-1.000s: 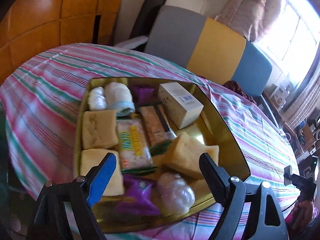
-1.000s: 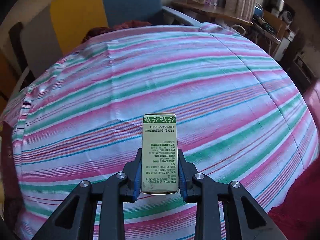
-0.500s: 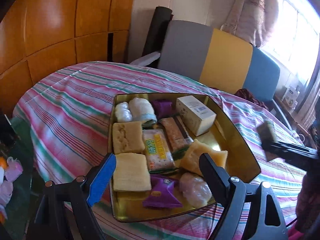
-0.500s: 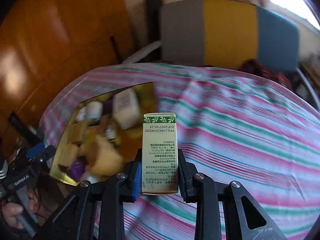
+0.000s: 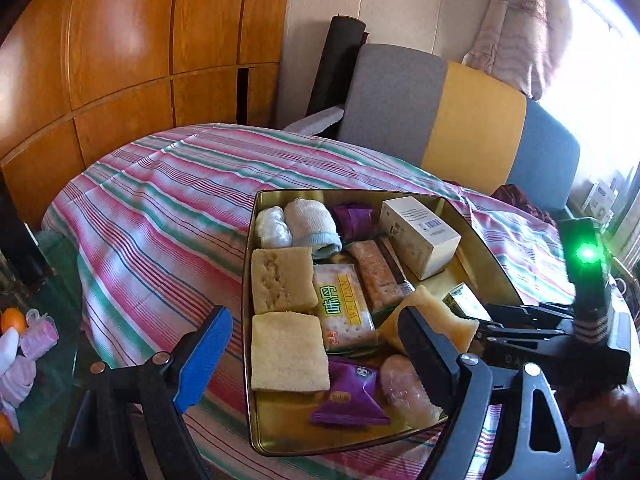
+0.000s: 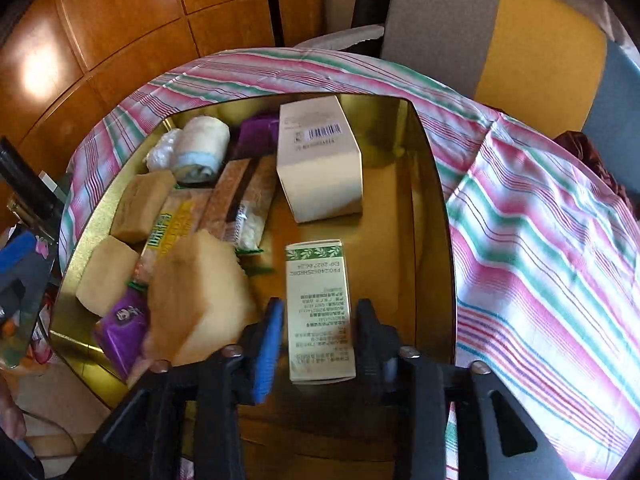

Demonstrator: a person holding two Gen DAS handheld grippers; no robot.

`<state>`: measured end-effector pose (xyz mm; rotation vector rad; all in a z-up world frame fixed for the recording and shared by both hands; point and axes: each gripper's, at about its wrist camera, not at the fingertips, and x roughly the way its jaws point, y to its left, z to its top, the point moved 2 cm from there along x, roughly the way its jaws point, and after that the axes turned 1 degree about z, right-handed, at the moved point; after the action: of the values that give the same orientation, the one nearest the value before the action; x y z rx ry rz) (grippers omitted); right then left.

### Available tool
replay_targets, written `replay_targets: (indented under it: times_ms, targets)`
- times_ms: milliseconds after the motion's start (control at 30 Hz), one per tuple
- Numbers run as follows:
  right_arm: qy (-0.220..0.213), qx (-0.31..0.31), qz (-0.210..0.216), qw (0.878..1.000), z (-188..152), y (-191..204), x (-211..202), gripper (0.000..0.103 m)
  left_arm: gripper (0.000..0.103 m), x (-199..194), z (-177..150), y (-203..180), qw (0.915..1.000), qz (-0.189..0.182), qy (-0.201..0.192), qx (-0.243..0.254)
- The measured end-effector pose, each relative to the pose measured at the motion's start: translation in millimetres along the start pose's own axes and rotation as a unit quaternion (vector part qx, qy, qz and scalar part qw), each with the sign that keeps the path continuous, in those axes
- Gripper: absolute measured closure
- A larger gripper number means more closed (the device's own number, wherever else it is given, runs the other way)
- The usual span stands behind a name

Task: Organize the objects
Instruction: 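Carry the green box to the gold tray and release it with the right gripper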

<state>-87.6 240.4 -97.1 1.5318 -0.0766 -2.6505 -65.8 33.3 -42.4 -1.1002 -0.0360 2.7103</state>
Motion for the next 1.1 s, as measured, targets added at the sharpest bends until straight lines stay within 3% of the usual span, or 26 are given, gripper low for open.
replay_targets:
  times_ms: [200,300,467,600,767,1100]
  targets:
    - [-0.022,0.016,-0.003,1.0,-5,-3,-11,0.047,0.017,-9,3,-7,0.9997,0.02,-0.016,-0.003]
    - [-0.045,0.023,-0.016,0.999,-11,0,-23,0.036,0.017,-15,4,-10,0.9995,0.025,-0.019,-0.004]
    - [-0.084,0.035,-0.031,0.995,-26,9,-52,0.03,0.017,-28,1,-14,0.9985,0.046,-0.03,-0.004]
    - [-0.111,0.054,-0.046,0.991,-39,15,-74,0.029,0.02,-35,-3,-11,0.9975,0.061,-0.027,-0.02]
    - [-0.131,0.061,-0.053,0.988,-48,21,-91,0.027,0.031,-45,-8,-11,0.9971,0.064,-0.035,-0.022]
    - [-0.132,0.046,-0.055,0.989,-58,36,-97,0.027,0.042,-58,-11,-14,0.9964,0.048,-0.068,-0.012]
